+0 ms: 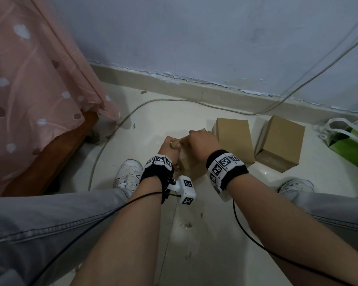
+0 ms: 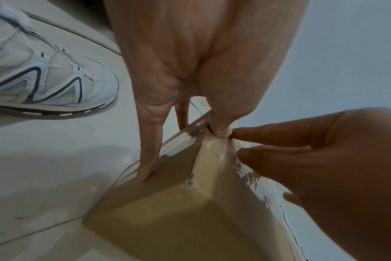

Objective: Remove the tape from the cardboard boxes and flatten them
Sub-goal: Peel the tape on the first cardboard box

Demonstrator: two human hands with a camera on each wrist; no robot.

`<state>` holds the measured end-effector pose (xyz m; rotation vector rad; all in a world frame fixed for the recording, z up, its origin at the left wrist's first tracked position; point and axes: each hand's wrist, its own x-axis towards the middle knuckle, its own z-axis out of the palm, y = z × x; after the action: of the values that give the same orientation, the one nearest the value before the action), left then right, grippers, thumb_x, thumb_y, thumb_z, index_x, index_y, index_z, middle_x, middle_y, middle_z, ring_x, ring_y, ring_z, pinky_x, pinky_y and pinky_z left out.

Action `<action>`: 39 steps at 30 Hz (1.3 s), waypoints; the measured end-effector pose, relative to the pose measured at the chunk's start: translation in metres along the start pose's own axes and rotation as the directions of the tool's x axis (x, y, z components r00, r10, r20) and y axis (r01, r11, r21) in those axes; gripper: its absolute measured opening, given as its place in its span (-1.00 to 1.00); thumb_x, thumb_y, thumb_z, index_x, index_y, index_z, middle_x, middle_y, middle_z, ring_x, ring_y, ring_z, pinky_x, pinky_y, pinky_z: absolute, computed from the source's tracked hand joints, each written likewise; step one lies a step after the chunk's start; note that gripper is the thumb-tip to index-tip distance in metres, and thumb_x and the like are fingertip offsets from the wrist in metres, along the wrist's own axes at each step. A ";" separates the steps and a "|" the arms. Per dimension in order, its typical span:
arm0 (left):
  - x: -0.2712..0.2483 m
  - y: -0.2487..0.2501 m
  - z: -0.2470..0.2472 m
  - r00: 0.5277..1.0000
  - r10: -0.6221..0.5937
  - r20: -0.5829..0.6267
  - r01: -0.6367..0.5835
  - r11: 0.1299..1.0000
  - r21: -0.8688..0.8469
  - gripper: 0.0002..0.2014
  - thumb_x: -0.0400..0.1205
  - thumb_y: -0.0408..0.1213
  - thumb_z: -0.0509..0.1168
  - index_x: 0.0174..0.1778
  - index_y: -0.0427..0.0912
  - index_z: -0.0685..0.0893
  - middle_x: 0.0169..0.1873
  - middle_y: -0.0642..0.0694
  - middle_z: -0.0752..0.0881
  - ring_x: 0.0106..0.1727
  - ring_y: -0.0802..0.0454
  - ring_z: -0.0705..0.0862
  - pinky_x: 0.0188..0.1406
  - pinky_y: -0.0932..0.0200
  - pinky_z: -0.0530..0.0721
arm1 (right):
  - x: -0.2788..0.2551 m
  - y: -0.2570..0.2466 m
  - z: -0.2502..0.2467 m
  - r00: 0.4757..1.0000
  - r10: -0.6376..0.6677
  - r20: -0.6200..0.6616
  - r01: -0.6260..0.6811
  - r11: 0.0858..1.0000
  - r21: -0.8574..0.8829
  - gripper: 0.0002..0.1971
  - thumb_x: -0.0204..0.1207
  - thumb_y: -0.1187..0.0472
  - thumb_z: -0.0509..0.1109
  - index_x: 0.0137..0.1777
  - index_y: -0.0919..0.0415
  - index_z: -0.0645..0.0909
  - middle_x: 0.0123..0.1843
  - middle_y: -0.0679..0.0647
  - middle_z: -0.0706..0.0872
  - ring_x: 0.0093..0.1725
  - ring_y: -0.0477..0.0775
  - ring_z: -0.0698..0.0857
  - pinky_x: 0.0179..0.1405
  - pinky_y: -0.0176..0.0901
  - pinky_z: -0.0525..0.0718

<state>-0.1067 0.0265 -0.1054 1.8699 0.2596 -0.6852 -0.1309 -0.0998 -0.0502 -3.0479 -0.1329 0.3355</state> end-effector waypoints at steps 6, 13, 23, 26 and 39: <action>0.001 -0.002 0.000 1.000 0.013 0.009 -0.013 1.000 0.021 -0.93 0.73 -0.08 0.15 -0.06 0.10 0.45 -0.03 -0.32 0.71 -0.03 -0.41 0.77 -0.17 -0.48 0.75 | 0.007 0.000 0.002 0.999 0.018 -0.035 -0.016 0.999 0.050 -0.75 0.58 0.22 0.23 0.07 0.02 0.74 -0.04 0.10 0.75 -0.03 0.22 0.69 -0.12 -0.07 0.61; 0.002 -0.003 0.001 1.000 0.005 0.013 -0.005 1.000 0.026 -0.96 0.73 -0.09 0.16 -0.01 0.08 0.46 0.00 -0.36 0.71 -0.05 -0.45 0.77 -0.19 -0.46 0.76 | 0.010 0.001 0.004 0.998 0.029 -0.059 -0.025 0.997 0.071 -0.77 0.51 0.30 0.24 -0.07 0.09 0.73 -0.16 0.09 0.73 -0.14 0.22 0.69 -0.23 -0.09 0.53; 0.001 -0.002 0.002 0.999 -0.004 0.032 0.002 0.997 0.071 -0.93 0.74 -0.02 0.11 -0.03 0.18 0.48 0.04 -0.34 0.71 -0.04 -0.42 0.78 -0.19 -0.47 0.76 | 0.006 0.018 -0.003 0.995 0.103 -0.009 -0.096 0.951 0.294 -0.65 0.43 0.46 0.24 -0.01 0.16 0.80 -0.04 0.16 0.80 -0.03 0.24 0.73 0.01 0.02 0.72; -0.002 0.000 0.002 0.999 -0.012 0.033 0.009 0.997 0.076 -0.88 0.76 -0.02 0.08 0.13 0.08 0.45 0.06 -0.35 0.70 -0.01 -0.48 0.77 -0.18 -0.50 0.74 | 0.006 0.025 -0.002 0.987 0.156 -0.038 -0.133 0.926 0.353 -0.64 0.47 0.50 0.22 0.00 0.17 0.79 -0.02 0.16 0.80 0.00 0.21 0.73 0.01 -0.05 0.70; 0.001 -0.003 0.002 0.999 -0.006 0.038 0.004 0.998 0.061 -0.91 0.72 -0.04 0.10 0.09 0.12 0.45 0.02 -0.39 0.71 -0.03 -0.46 0.77 -0.14 -0.51 0.74 | 0.002 -0.002 0.010 0.936 0.341 0.084 -0.346 0.849 0.400 -0.83 0.58 0.16 0.31 -0.17 0.26 0.54 -0.21 0.11 0.56 -0.21 0.14 0.61 -0.23 -0.09 0.60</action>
<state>-0.1080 0.0258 -0.1083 1.9130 0.2205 -0.7392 -0.1312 -0.0968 -0.0597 -2.6345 0.4374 0.3462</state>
